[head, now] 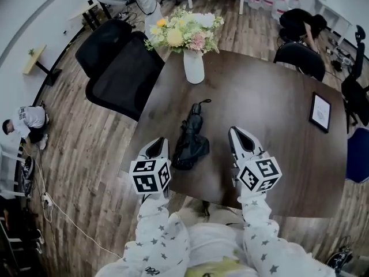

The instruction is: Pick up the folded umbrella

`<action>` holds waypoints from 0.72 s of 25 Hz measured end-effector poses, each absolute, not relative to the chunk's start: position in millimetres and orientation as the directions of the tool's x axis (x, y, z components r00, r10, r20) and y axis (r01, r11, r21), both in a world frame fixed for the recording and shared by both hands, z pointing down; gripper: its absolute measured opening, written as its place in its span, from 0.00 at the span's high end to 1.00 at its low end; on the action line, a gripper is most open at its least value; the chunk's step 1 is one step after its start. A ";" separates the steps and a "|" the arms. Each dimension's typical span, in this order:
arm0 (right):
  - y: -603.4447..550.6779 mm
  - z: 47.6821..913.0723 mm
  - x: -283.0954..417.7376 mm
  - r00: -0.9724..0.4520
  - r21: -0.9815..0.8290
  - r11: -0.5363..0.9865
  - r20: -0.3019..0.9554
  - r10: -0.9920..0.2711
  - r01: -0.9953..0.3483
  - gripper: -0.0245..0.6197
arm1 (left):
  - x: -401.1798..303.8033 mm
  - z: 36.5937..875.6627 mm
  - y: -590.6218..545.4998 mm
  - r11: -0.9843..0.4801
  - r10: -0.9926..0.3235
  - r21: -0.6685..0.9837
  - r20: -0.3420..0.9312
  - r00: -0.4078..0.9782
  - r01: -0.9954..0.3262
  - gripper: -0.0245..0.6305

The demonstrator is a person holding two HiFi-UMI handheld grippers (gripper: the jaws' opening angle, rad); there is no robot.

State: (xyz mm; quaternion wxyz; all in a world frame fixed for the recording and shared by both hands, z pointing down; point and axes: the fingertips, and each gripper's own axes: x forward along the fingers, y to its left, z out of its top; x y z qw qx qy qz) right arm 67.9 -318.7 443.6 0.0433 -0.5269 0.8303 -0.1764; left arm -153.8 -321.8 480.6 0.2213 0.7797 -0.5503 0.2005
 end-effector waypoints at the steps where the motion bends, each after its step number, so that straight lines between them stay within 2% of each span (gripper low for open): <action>1: -320.9 446.8 68.1 -0.438 -0.343 0.376 0.124 -0.891 -0.861 0.93 | -152.6 486.9 -326.4 -0.299 -0.751 0.130 0.578 0.317 -0.945 0.92; 5: -325.4 460.7 69.3 -0.422 -0.354 0.346 0.163 -0.892 -0.869 0.93 | -143.1 507.0 -343.1 -0.315 -0.698 0.156 0.630 0.340 -0.936 0.90; 13: -338.9 479.1 66.5 -0.419 -0.335 0.340 0.200 -0.886 -0.879 0.93 | -104.3 551.4 -374.1 -0.376 -0.569 0.246 0.699 0.432 -0.893 0.62; 18: -342.9 494.7 66.5 -0.415 -0.355 0.323 0.224 -0.882 -0.877 0.93 | -87.5 577.9 -389.7 -0.375 -0.489 0.305 0.737 0.466 -0.876 0.48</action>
